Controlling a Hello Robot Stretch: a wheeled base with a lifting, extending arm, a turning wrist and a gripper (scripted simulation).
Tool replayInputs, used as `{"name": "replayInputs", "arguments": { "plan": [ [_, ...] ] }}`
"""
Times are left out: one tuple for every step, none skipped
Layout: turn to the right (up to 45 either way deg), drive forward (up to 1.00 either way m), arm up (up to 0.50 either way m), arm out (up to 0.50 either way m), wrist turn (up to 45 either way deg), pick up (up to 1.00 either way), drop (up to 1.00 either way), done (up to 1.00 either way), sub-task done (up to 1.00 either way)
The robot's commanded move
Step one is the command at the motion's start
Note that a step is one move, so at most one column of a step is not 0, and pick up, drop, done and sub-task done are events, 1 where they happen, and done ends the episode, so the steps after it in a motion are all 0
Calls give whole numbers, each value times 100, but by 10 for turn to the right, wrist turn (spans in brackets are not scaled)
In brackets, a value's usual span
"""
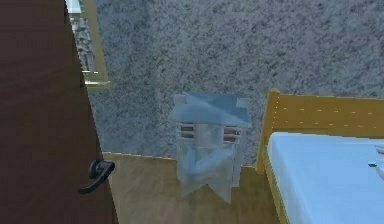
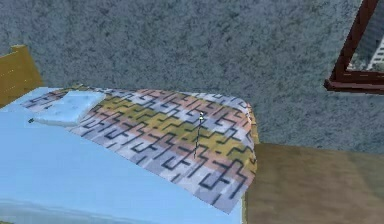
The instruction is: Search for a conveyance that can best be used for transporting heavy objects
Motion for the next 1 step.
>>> {"name": "replayInputs", "arguments": {
  "plan": [
    [0,30,0,0,0,0,0,0,0]
  ]
}}
